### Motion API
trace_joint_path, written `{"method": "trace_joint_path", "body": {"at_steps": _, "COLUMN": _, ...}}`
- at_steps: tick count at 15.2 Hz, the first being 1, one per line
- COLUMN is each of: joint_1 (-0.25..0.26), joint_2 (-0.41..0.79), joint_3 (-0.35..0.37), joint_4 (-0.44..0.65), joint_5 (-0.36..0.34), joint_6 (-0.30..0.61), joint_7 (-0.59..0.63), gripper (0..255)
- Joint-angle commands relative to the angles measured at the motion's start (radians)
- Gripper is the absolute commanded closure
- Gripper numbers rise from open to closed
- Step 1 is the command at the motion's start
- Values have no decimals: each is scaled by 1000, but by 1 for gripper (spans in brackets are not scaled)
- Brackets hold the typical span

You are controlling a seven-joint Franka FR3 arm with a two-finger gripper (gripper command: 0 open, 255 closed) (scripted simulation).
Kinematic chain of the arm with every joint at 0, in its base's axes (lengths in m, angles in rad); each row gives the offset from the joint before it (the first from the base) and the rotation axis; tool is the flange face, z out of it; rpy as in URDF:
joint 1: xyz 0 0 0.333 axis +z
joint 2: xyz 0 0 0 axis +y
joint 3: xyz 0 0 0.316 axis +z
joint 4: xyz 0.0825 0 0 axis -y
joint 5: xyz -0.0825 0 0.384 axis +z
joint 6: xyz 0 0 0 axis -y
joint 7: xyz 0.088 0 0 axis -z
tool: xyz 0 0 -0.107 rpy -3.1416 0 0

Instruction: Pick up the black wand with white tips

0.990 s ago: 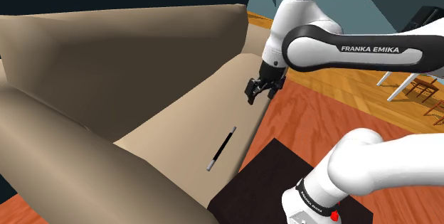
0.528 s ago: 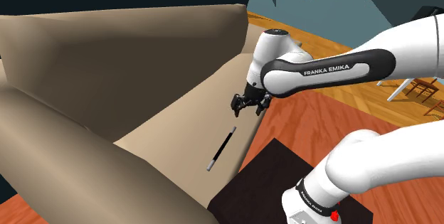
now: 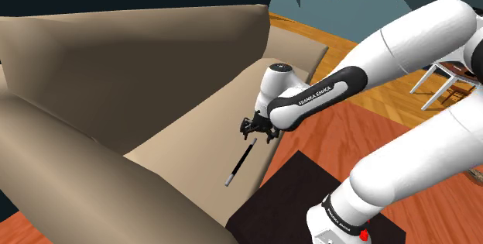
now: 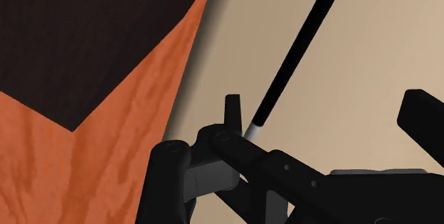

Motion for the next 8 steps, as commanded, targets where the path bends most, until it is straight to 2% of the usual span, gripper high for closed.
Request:
{"method": "trace_joint_path", "body": {"at_steps": 1, "joint_1": -44, "joint_2": 90, "joint_3": 17, "joint_4": 13, "joint_5": -61, "joint_6": 78, "joint_7": 114, "gripper": 0}}
{"method": "trace_joint_path", "body": {"at_steps": 3, "joint_1": -84, "joint_2": 195, "joint_3": 24, "joint_4": 34, "joint_5": -170, "joint_6": 154, "joint_7": 260, "gripper": 0}}
{"method": "trace_joint_path", "body": {"at_steps": 5, "joint_1": -97, "joint_2": 302, "joint_3": -3, "joint_4": 66, "joint_5": -313, "joint_6": 217, "joint_7": 431, "gripper": 0}}
{"method": "trace_joint_path", "body": {"at_steps": 8, "joint_1": -40, "joint_2": 455, "joint_3": -116, "joint_4": 130, "joint_5": -506, "joint_6": 296, "joint_7": 676, "gripper": 0}}
